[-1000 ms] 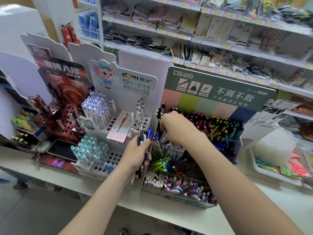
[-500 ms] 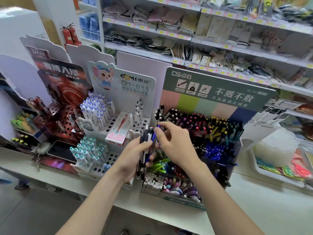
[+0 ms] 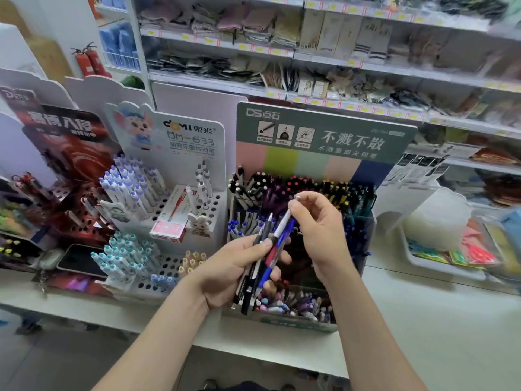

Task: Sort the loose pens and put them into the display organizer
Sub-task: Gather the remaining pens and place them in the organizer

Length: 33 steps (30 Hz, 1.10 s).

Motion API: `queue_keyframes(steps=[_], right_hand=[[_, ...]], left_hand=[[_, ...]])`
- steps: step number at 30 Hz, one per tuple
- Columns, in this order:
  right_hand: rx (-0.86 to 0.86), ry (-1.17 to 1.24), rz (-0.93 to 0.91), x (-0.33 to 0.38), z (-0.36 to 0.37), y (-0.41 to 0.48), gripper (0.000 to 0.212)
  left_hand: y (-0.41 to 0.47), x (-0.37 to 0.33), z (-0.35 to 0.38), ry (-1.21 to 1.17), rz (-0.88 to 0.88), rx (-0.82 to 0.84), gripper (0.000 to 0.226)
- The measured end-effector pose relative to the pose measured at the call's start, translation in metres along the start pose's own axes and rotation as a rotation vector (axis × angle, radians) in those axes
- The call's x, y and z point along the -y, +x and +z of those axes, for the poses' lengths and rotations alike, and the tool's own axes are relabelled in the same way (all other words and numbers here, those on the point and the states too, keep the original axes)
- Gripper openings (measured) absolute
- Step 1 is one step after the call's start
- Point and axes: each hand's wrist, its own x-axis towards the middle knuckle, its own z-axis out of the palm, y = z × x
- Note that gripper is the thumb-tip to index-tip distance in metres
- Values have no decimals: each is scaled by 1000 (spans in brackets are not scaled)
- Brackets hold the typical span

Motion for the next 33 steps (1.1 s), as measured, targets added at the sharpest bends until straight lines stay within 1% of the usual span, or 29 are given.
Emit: queue_keyframes(steps=[2,4,6,9,11,13,15,17,21,23,26,30,32,33], right_hand=[[-180,108,-132,4,-9,0,10],[-324,158,-269,12,-17,-8,14],[-343,132,-336,18,-21,-23,17],[-222,-50,-324,10,-21,-42,17],[-141,-192,-304,-5,-19,-49,16],[-92,-363,-350,-19,-17,-52,16],[-56,-493,-393,-27,-17,-54,16],[1,-529,-393,-28,-19,-55,18],[200,-537,-349,-26,-23,-60,41],[244,-604,-372,-27,-25,-60,45],[256,-697,-386,-28,-24,-60,43],[243,-757,-366,-28,-22,-59,45],[245,-720,-331,-27,-23,-59,45],[251,-700,-302,-27,-24,-59,48]], left_hand=[[7,5,5,-62,-4,-16,38],[14,7,10,-81,6,-87,42],[20,6,18,-112,22,-170,42],[29,4,31,-148,69,-290,40],[35,3,39,-176,106,-332,42],[38,3,46,-245,125,-368,43],[37,4,53,-280,139,-387,37],[36,4,60,-293,155,-397,30],[39,4,63,-224,161,-473,23],[40,5,62,-171,164,-489,22],[42,8,59,-112,163,-495,21],[42,7,59,-95,204,-412,10],[42,7,57,-117,231,-361,10],[41,7,55,-139,241,-332,13]])
